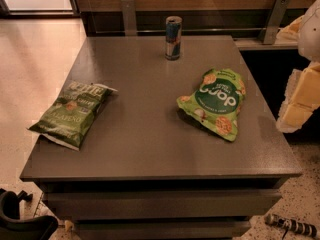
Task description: Move redbull can near green jalapeno chip bag
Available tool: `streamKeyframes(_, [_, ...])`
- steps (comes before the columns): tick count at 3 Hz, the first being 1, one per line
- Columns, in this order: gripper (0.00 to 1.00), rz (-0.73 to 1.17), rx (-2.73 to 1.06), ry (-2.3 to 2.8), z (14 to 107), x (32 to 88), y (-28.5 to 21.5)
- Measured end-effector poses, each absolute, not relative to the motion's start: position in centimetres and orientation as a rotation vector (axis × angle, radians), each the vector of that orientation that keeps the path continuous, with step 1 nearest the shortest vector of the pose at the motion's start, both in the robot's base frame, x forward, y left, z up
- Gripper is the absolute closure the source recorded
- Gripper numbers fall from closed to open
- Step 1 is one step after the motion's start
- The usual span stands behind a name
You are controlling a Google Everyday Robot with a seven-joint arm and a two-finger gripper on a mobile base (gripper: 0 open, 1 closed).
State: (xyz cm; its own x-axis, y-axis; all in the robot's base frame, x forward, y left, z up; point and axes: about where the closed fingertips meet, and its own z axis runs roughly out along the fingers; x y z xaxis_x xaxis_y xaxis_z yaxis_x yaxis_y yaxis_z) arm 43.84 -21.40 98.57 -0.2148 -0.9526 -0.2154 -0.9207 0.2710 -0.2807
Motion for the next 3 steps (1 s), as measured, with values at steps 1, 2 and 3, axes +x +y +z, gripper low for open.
streamKeyframes(1, [0.0, -0.128, -1.697, 2.201, 98.6, 44.1, -21.4])
streamKeyframes(2, [0.0, -0.098, -1.564, 2.134, 98.5, 47.4, -21.2])
streamKeyframes(3, [0.0, 0.04, -1.373, 2.054, 97.0, 51.9, -21.1])
